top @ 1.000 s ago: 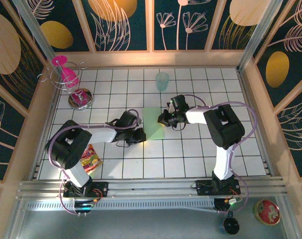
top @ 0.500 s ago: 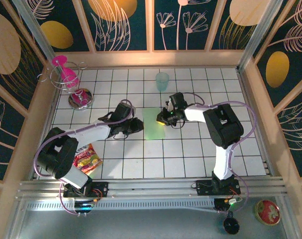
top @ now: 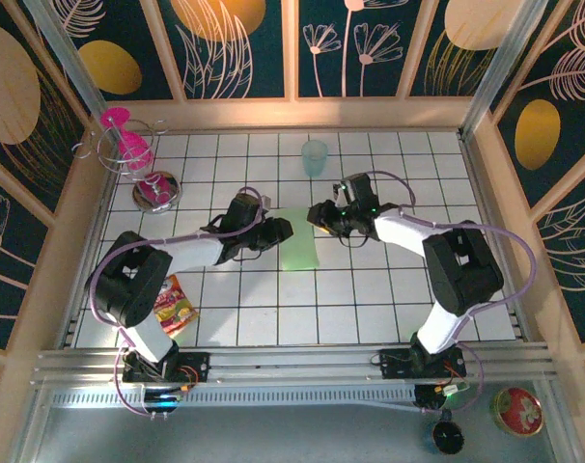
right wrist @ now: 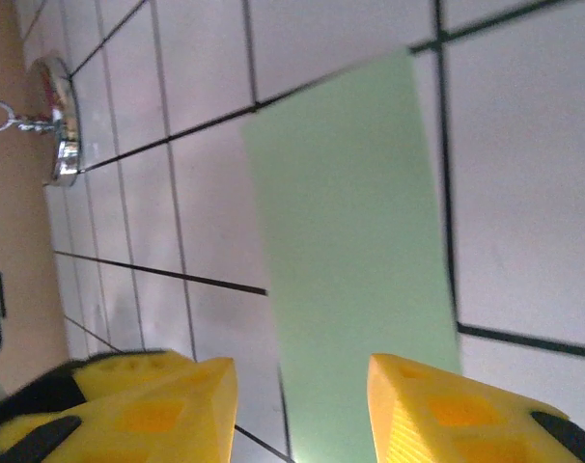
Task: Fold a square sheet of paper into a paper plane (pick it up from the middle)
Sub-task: Fold the triangle a second time at the center of the table.
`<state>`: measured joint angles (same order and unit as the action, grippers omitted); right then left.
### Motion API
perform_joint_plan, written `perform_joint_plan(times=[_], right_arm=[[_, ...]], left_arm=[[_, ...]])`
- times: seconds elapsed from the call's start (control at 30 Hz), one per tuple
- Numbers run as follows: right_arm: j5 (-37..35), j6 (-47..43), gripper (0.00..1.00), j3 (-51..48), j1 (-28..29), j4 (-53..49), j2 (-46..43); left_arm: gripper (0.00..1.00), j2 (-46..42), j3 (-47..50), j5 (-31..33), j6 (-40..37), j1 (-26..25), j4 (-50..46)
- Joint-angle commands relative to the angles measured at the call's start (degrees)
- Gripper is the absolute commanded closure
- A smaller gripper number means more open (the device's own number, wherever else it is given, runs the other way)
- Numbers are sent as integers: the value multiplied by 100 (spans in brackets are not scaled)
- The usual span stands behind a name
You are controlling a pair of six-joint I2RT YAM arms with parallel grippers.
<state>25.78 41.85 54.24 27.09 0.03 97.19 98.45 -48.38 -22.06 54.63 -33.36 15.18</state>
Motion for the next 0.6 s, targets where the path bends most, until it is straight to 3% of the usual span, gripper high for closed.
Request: perform_joint_plan(times=[0.0, 0.57], right_arm=[[-405, 322, 59, -425, -13, 57, -253], [-384, 1006, 56, -1247, 174, 879, -681]], left_arm=[[67, 321, -312, -116, -253, 2, -94], [72, 1179, -1010, 260, -805, 10, -936]])
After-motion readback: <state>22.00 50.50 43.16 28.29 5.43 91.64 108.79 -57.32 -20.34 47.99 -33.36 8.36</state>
